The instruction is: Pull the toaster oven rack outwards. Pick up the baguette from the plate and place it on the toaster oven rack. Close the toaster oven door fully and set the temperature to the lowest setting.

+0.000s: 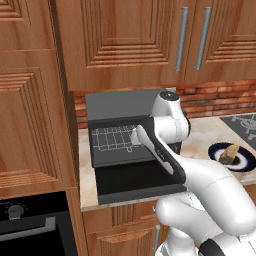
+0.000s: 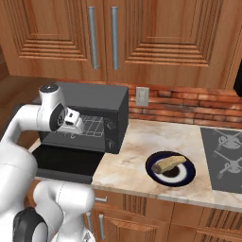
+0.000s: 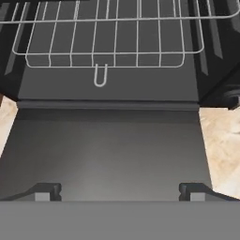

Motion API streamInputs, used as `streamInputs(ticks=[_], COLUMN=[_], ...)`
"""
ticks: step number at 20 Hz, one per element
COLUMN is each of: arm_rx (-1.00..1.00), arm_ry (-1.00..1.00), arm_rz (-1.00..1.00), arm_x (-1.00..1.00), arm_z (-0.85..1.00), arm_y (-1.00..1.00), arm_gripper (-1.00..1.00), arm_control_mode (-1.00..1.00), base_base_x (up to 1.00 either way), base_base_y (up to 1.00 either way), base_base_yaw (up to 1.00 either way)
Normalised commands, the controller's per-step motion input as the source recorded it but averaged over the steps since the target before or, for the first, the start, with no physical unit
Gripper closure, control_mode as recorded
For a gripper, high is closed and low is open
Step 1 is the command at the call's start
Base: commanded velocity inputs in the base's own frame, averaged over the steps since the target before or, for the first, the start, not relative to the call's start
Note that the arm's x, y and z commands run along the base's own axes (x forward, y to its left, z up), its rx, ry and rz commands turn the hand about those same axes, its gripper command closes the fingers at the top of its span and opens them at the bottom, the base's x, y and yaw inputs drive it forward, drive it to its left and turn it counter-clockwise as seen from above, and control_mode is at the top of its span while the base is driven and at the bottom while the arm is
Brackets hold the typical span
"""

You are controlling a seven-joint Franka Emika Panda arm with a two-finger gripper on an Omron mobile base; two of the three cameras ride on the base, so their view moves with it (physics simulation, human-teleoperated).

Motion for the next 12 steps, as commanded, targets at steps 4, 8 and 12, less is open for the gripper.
streamInputs(ticks=[4, 8, 12], arm_rx=[0.0, 0.0, 0.0], arm_ry=[0.0, 0.0, -0.04], arm_rz=[0.0, 0.0, 0.0], arm_x=[0.0, 0.0, 0.0], arm_z=[-0.23, -0.19, -0.17], arm_y=[0.21, 0.19, 0.13], arm_gripper=[-1.0, -1.0, -1.0], arm_control_mode=[-1.0, -1.0, -1.0], base_base_x=[0.0, 0.0, 0.0], base_base_y=[0.0, 0.0, 0.0], base_base_yaw=[0.0, 0.0, 0.0])
